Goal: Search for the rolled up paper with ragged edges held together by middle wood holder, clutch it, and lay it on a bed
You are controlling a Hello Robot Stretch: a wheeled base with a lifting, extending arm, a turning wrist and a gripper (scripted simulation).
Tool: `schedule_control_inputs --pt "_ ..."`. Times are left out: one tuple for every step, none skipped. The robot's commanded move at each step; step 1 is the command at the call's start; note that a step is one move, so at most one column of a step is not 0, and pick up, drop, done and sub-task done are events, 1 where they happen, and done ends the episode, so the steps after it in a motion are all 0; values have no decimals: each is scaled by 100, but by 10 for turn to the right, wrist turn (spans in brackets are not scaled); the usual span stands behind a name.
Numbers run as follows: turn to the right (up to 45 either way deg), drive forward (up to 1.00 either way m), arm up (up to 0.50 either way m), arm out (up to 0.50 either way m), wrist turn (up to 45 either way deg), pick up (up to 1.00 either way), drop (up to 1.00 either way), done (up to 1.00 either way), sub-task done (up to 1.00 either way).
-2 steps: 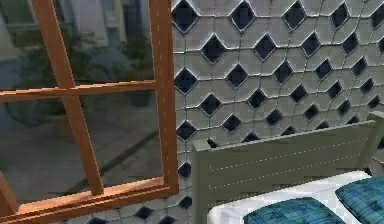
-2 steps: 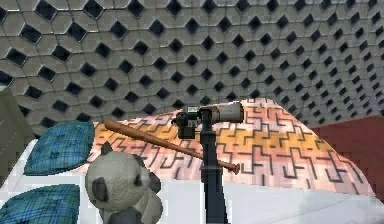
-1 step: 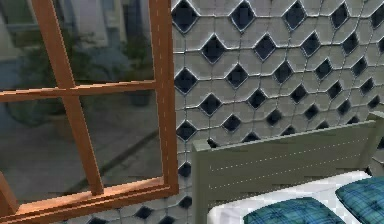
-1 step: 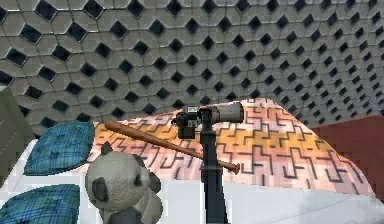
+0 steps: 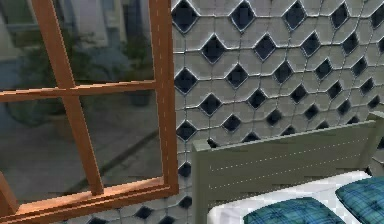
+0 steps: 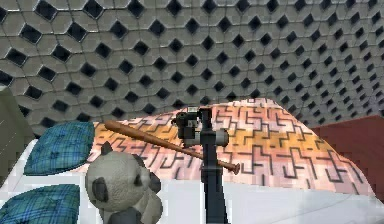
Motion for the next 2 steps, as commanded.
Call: schedule_control_inputs --pt "0 0 10 0 0 0 0 0 0" --pt "0 0 0 -8 0 0 0 0 0"
